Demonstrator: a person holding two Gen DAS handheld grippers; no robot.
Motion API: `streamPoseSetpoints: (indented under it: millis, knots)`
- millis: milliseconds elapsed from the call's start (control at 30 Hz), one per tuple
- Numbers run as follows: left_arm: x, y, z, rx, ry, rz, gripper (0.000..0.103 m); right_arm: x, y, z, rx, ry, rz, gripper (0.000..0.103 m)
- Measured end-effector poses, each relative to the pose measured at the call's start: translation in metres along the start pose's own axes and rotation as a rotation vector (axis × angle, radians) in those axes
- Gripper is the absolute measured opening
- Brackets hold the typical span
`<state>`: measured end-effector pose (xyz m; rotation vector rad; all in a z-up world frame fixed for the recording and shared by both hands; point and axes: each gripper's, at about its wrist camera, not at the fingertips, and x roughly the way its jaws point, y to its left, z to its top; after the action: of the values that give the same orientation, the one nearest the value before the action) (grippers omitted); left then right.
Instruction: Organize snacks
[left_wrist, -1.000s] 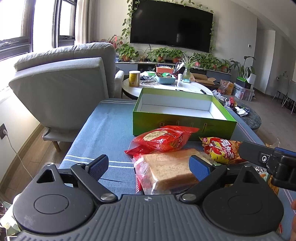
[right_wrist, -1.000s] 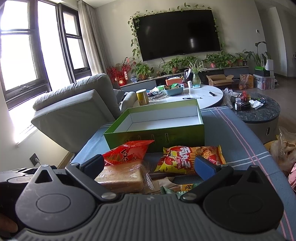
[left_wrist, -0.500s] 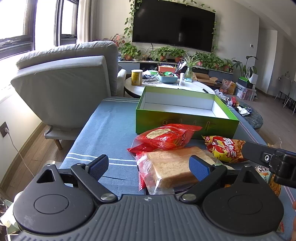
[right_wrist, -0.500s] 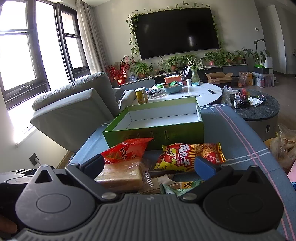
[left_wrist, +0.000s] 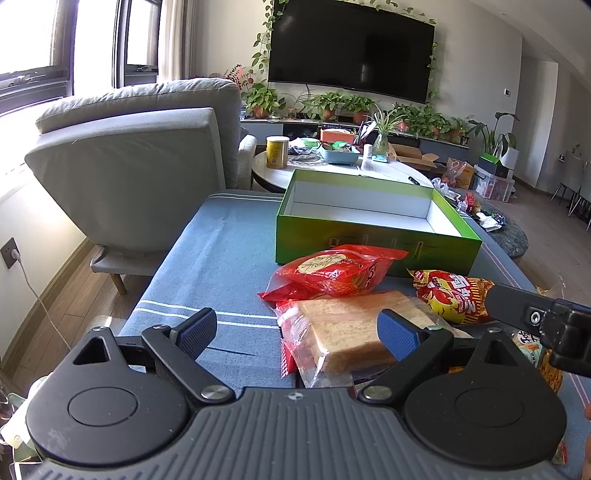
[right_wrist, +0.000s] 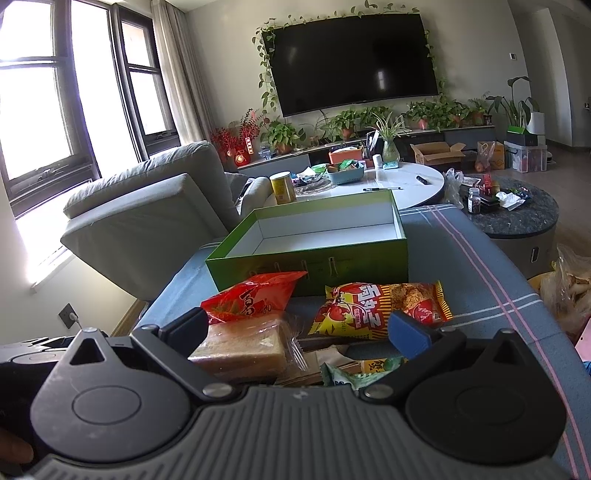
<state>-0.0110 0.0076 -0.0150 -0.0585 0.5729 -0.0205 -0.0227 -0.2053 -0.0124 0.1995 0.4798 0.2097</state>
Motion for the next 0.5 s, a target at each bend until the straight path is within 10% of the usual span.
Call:
streamPoseSetpoints:
  millis: [500]
  knots:
    - [0.0001, 0.0003, 0.0002, 0.0, 0.0, 0.0, 0.093, 0.0007, 0.0013, -0.0003, -0.001, 0.002, 0.001, 0.103]
